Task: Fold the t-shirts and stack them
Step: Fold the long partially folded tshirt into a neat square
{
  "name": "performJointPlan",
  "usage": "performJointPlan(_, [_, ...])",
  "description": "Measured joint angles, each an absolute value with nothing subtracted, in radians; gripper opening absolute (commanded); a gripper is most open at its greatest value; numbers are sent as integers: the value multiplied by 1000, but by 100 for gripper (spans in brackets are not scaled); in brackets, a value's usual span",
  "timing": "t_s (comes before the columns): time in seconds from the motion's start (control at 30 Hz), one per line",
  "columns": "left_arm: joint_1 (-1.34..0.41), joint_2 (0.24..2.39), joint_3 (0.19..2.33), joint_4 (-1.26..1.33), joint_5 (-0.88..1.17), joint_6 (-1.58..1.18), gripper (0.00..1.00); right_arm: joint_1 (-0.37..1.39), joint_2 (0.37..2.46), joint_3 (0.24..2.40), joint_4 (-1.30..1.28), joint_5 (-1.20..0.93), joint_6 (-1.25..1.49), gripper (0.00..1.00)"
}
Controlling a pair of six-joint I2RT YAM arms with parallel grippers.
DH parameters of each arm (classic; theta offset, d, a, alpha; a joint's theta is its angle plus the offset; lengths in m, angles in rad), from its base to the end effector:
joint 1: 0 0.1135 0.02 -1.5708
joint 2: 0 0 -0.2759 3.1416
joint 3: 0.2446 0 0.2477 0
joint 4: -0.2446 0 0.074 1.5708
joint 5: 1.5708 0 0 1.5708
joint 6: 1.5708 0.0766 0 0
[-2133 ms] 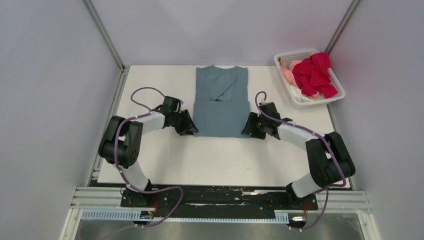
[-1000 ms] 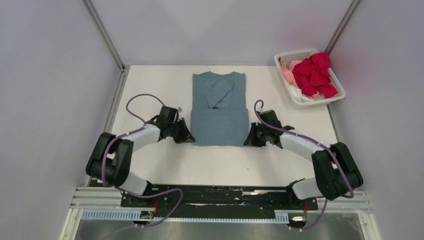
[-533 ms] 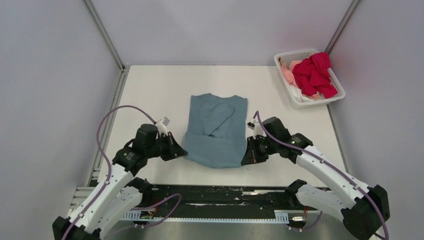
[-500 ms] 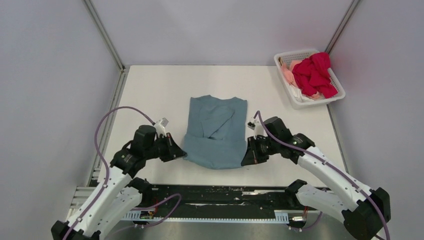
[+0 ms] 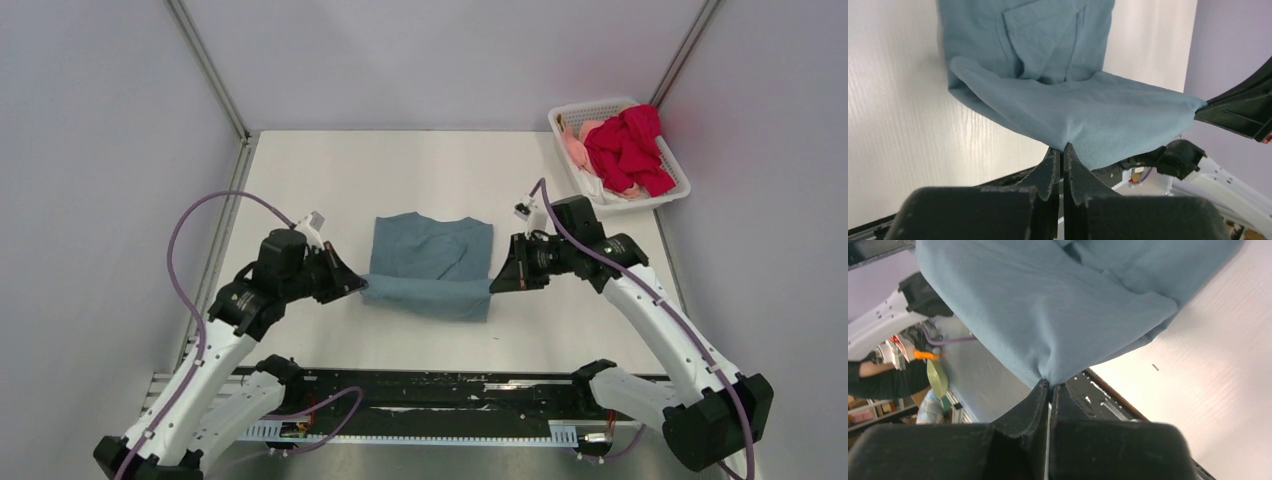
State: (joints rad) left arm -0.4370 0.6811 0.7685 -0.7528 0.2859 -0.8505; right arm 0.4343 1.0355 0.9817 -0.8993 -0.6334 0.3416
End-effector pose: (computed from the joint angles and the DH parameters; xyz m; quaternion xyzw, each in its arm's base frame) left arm 0.1321 -0.0855 0.2769 -0.1217 0.8839 -0.3623 0.2694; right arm 0.1633 0.1257 0.2871 -0.1365 0.8999 0.3839 0.1551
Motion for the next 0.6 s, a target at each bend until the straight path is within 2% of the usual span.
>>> performJointPlan(0.23, [-398,936,903,-652,187,-852,0,294,1145,1007,-810,-632,345,0])
performJointPlan(0.6, [-324,1292,1087,-523,194,-805,0,231,1301,1019,-604,-537,388,0])
